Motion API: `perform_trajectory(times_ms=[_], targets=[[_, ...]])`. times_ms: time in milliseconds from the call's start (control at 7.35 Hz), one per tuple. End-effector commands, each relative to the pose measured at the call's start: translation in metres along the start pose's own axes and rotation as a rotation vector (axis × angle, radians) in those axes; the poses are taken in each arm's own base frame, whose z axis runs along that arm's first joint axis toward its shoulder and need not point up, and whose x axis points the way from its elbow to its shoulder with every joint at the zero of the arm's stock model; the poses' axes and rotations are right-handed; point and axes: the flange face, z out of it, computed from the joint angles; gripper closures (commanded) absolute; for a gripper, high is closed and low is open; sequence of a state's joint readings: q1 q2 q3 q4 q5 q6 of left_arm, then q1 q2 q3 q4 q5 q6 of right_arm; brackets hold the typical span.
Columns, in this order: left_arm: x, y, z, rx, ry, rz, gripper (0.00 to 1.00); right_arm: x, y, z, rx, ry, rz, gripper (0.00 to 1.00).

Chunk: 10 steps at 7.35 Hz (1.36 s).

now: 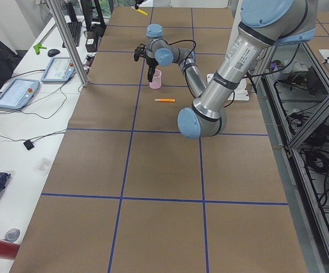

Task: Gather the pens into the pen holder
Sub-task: 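Grasp the orange marker with the left gripper while the right lifts the yellow marker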

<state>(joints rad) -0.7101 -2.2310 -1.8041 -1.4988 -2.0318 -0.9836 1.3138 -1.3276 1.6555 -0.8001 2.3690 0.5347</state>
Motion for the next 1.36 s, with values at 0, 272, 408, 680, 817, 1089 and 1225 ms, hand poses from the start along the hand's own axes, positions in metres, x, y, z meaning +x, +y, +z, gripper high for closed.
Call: perform_trajectory(times_ms=[0,272,408,680,817,1089,1225], targets=[[-0.008,0.003,0.024,-0.093,-0.048,-0.043,0.19,-0.045,0.009,0.03,0.102,-0.065,0.009,1.0],[-0.006,0.007,0.073,-0.156,-0.093,-0.049,0.09,-0.083,0.013,0.049,0.153,-0.068,0.037,1.0],[-0.002,0.014,0.09,-0.179,-0.103,-0.045,0.08,-0.103,0.015,0.058,0.168,-0.074,0.02,1.0],[0.001,0.019,0.121,-0.192,-0.092,-0.026,0.05,-0.126,0.013,0.073,0.192,-0.076,0.003,1.0],[0.0,0.02,0.138,-0.19,-0.081,-0.031,0.04,-0.141,0.016,0.076,0.2,-0.086,-0.007,1.0],[0.002,0.018,0.144,-0.17,-0.048,-0.034,0.05,-0.156,0.023,0.088,0.213,-0.081,0.01,1.0],[0.002,0.018,0.145,-0.171,-0.05,-0.035,0.07,-0.161,0.024,0.09,0.21,-0.091,0.005,1.0]])
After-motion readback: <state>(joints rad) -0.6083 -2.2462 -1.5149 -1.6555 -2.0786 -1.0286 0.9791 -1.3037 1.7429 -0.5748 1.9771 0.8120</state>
